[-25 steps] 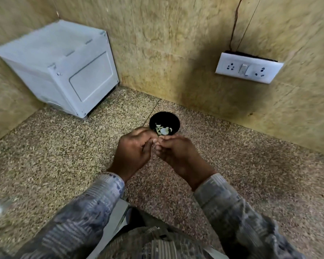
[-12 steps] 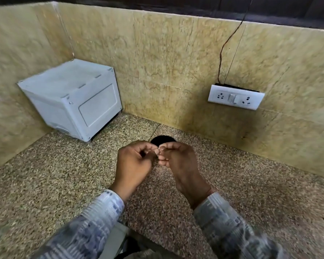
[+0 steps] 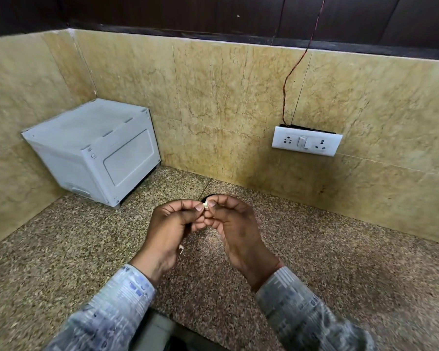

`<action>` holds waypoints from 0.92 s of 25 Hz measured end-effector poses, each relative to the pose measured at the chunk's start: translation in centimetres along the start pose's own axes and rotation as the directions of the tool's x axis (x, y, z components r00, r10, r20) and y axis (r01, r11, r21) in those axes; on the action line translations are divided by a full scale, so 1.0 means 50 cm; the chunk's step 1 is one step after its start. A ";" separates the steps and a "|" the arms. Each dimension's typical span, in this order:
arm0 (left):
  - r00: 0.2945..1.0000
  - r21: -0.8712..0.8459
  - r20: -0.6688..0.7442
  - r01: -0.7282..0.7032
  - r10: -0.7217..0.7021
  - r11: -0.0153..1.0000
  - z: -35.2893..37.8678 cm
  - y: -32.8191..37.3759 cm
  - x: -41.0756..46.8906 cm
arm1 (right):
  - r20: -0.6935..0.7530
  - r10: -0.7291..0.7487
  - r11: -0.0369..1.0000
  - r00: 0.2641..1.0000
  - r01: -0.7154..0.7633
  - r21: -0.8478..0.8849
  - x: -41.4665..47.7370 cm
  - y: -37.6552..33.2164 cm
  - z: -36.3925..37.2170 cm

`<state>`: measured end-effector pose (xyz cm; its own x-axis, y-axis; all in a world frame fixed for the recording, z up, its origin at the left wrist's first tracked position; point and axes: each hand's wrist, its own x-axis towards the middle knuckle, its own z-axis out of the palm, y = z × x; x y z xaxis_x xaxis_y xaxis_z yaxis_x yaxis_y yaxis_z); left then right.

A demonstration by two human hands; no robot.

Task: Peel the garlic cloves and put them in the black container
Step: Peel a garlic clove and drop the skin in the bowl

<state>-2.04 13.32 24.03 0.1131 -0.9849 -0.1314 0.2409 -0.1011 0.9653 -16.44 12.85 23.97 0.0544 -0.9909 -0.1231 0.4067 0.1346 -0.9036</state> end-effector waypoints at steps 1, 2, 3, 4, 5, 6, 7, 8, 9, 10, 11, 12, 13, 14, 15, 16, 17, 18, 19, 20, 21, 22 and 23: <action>1.000 0.028 0.009 -0.023 0.022 0.999 -0.001 0.002 -0.002 | 0.016 0.049 0.994 0.999 -0.051 0.095 -0.004 0.001 0.000; 0.999 0.039 0.021 -0.043 0.042 0.998 0.004 0.007 -0.007 | 0.035 0.097 0.980 0.995 -0.102 0.172 -0.007 0.003 0.000; 0.999 0.034 0.032 -0.040 0.039 0.999 0.003 0.006 -0.009 | 0.055 0.133 0.964 0.990 -0.142 0.226 -0.009 0.004 -0.001; 0.999 0.023 0.044 -0.024 0.023 0.999 -0.001 0.001 -0.008 | 0.074 0.156 0.948 0.985 -0.170 0.269 -0.009 0.006 -0.003; 0.998 0.010 0.060 -0.018 0.017 1.000 -0.003 0.000 -0.007 | 0.092 0.169 0.935 0.981 -0.189 0.301 -0.009 0.005 -0.004; 0.997 -0.004 0.078 -0.017 0.017 1.000 -0.006 0.002 -0.007 | 0.108 0.172 0.926 0.979 -0.198 0.321 -0.010 0.003 -0.003; 0.995 -0.017 0.096 -0.021 0.022 1.000 -0.009 0.003 -0.006 | 0.122 0.170 0.923 0.978 -0.202 0.328 -0.009 0.001 -0.002; 0.993 -0.029 0.112 -0.023 0.026 0.999 -0.013 0.001 -0.004 | 0.135 0.169 0.922 0.976 -0.205 0.327 -0.007 0.000 -0.002; 0.992 -0.049 0.125 -0.019 0.025 0.999 -0.015 0.002 -0.002 | 0.149 0.167 0.923 0.975 -0.208 0.323 -0.005 0.000 0.000; 0.990 -0.074 0.138 -0.005 0.015 0.997 -0.016 0.007 0.000 | 0.169 0.162 0.924 0.972 -0.210 0.320 -0.003 -0.001 0.002; 0.988 -0.089 0.153 0.011 0.002 0.996 -0.018 0.009 0.003 | 0.186 0.158 0.925 0.970 -0.212 0.317 -0.001 -0.003 0.004; 0.986 -0.094 0.167 0.031 -0.015 0.995 -0.022 0.010 0.008 | 0.196 0.159 0.925 0.968 -0.215 0.313 0.003 -0.002 0.005; 0.982 -0.099 0.187 0.057 -0.037 0.993 -0.026 0.013 0.014 | 0.205 0.158 0.928 0.966 -0.216 0.304 0.008 -0.001 0.006; 0.975 -0.110 0.212 0.086 -0.061 0.990 -0.029 0.016 0.020 | 0.206 0.154 0.937 0.966 -0.209 0.280 0.013 0.001 0.009; 0.971 -0.111 0.229 0.099 -0.071 0.989 -0.034 0.016 0.027 | 0.188 0.141 0.954 0.972 -0.184 0.239 0.016 0.004 0.014; 0.972 -0.085 0.227 0.085 -0.064 0.993 -0.037 0.015 0.034 | 0.144 0.105 0.977 0.984 -0.129 0.167 0.020 0.009 0.020; 0.977 -0.060 0.206 0.074 -0.060 0.995 -0.038 0.013 0.042 | 0.077 0.047 0.997 0.996 -0.052 0.065 0.024 0.015 0.026; 0.983 -0.040 0.174 0.065 -0.057 0.997 -0.035 0.013 0.048 | 0.013 -0.026 0.999 1.000 0.027 -0.043 0.029 0.021 0.032; 0.984 -0.075 0.158 0.091 -0.078 0.993 -0.031 0.012 0.053 | -0.029 -0.090 0.989 0.996 0.086 -0.120 0.034 0.026 0.036; 0.980 -0.144 0.156 0.146 -0.123 0.979 -0.029 0.011 0.057 | -0.053 -0.122 0.984 0.991 0.113 -0.141 0.039 0.031 0.040; 0.969 -0.215 0.179 0.207 -0.170 0.954 -0.028 0.013 0.061 | -0.061 -0.124 0.986 0.990 0.116 -0.121 0.045 0.035 0.043; 0.958 -0.266 0.204 0.254 -0.203 0.930 -0.031 0.015 0.066 | -0.056 -0.112 0.990 0.992 0.107 -0.095 0.050 0.037 0.043; 0.949 -0.290 0.223 0.282 -0.222 0.914 -0.035 0.016 0.072 | -0.047 -0.099 0.992 0.994 0.095 -0.079 0.055 0.037 0.041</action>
<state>0.27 9.95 23.91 -0.1614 -0.9437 -0.2887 0.5321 -0.3296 0.7799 -13.65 10.39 22.79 -0.0291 -0.9982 -0.0524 0.3372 0.0395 -0.9406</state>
